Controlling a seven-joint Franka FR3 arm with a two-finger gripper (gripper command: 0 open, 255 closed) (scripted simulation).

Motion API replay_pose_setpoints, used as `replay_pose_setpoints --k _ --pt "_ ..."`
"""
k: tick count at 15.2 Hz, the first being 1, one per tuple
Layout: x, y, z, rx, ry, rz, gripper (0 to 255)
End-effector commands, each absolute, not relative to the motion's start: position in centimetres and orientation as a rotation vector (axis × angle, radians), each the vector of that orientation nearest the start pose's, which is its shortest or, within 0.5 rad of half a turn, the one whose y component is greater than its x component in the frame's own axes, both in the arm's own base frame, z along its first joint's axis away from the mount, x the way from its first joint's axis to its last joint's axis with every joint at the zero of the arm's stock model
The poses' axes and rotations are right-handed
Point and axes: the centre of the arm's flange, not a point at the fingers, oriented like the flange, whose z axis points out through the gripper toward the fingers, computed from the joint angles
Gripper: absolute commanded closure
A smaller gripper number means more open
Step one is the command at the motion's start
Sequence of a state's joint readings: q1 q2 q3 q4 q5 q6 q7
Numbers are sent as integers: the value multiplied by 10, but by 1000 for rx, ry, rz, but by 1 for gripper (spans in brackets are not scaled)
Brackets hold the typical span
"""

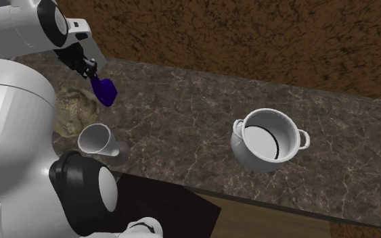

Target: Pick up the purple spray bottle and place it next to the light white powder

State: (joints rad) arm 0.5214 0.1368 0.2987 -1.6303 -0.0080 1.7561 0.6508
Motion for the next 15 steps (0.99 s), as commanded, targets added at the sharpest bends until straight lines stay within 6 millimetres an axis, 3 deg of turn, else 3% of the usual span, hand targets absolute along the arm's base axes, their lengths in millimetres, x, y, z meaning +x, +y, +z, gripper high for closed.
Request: replay_pose_setpoints --k 1,3,10,11,15 --pt "419 434 526 -3109 -262 38 255" --pt "419 434 514 -3109 -262 38 255" --pt "419 434 514 -3109 -262 38 255" --pt "419 434 514 -3109 -262 38 0" --pt "419 434 514 -3109 -262 38 0"
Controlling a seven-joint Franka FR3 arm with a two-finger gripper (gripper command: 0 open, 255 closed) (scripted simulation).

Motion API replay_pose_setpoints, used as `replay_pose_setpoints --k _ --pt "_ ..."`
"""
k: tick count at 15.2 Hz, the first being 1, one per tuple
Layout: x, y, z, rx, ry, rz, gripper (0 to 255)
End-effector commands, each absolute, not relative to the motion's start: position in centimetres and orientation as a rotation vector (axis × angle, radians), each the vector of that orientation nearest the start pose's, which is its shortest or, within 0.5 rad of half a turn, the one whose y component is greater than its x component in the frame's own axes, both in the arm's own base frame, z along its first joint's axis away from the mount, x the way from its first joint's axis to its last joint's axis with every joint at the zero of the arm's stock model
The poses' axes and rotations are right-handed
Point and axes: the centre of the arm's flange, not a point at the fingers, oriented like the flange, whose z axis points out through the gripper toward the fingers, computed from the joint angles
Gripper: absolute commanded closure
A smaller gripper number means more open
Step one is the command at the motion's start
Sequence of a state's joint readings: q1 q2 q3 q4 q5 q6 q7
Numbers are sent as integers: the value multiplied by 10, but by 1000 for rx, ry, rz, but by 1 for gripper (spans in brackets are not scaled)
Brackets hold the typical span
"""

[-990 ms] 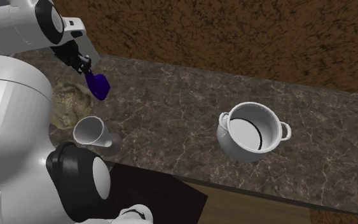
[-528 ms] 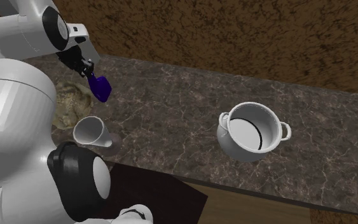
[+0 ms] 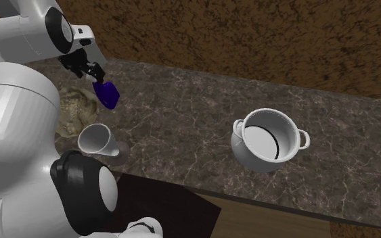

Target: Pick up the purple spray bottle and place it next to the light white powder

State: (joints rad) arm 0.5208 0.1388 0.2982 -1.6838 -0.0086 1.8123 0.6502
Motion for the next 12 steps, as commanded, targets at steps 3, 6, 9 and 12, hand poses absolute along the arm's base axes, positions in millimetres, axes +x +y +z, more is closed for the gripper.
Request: replay_pose_setpoints --k 3,6,9,12 --pt "420 434 541 -3109 -262 38 0" --pt "421 433 564 -3109 -262 38 0" --pt "421 433 564 -3109 -262 38 0" --pt "421 433 564 -3109 -262 38 0"
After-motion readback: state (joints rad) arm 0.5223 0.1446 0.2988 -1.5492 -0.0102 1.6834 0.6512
